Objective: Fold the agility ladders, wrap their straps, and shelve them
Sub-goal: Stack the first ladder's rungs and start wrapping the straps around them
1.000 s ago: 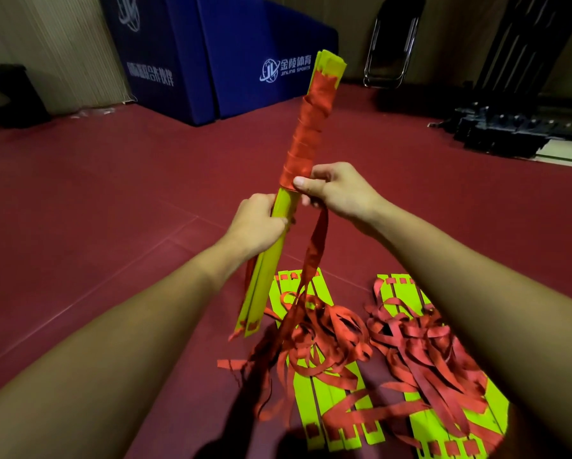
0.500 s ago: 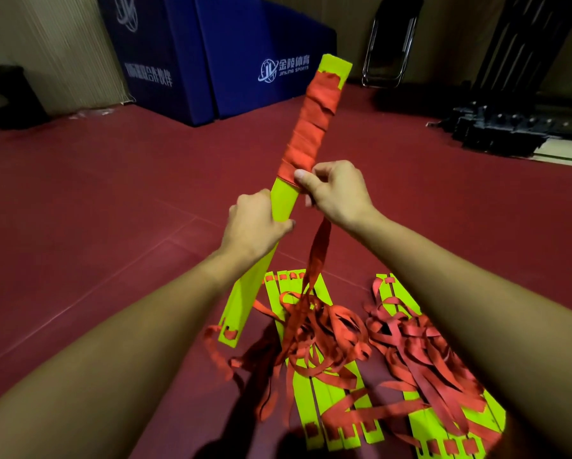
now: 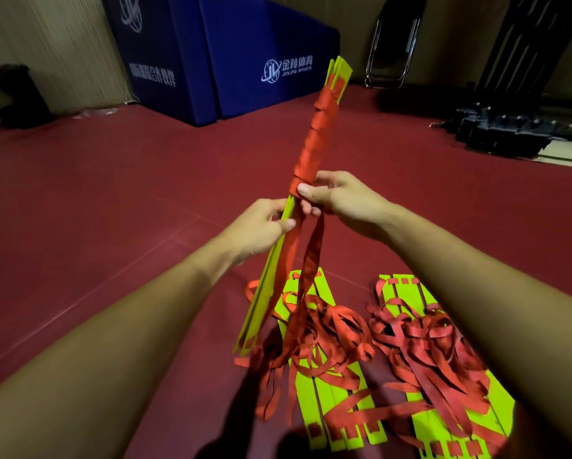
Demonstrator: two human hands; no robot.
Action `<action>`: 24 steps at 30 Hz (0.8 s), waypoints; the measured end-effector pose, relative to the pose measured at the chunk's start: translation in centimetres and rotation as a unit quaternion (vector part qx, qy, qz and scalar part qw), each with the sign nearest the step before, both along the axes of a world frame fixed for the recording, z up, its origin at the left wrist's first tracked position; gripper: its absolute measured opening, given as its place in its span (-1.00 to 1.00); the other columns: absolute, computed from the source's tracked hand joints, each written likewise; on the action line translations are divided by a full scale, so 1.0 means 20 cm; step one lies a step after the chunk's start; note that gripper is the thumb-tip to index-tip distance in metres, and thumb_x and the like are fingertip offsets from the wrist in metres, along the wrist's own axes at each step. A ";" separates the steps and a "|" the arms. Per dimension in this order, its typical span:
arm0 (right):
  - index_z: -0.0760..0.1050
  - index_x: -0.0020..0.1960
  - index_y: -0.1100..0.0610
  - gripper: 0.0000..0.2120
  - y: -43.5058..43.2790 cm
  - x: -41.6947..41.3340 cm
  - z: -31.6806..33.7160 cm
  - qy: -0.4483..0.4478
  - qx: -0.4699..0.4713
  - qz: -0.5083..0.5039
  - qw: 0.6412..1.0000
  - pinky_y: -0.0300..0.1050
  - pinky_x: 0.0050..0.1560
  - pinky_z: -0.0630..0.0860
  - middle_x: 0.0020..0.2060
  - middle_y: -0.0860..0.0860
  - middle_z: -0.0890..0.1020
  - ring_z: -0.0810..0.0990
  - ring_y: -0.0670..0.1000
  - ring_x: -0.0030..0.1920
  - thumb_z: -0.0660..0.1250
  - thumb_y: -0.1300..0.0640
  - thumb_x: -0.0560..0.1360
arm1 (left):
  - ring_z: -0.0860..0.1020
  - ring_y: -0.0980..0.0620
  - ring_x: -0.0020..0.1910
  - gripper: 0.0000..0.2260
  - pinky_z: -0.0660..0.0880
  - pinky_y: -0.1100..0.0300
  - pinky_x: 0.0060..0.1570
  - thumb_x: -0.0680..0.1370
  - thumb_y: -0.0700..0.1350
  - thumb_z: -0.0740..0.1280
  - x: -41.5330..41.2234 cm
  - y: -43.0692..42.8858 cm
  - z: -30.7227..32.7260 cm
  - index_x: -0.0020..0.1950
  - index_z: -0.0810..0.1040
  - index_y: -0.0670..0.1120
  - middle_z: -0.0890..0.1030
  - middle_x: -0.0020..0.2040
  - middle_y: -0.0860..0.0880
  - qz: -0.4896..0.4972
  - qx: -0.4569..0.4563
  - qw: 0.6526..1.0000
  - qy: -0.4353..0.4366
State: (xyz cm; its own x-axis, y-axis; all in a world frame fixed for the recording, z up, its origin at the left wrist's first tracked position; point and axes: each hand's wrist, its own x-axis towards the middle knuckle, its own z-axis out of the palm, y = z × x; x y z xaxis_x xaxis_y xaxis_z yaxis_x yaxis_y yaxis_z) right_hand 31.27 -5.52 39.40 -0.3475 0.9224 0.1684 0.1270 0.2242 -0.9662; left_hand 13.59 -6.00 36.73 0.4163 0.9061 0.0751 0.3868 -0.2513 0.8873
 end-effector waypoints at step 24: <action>0.48 -0.25 0.16 -0.73 0.00 -0.03 0.02 -0.140 0.060 -0.127 0.980 -0.13 -0.24 0.41 -0.42 0.00 0.59 0.44 -0.07 -0.43 0.32 0.09 0.60 | 0.60 -0.12 -0.17 -0.76 0.50 0.09 -0.11 0.40 0.00 0.38 0.03 0.01 0.01 0.00 0.64 -0.09 0.63 -0.28 -0.04 0.140 0.133 0.961 0.199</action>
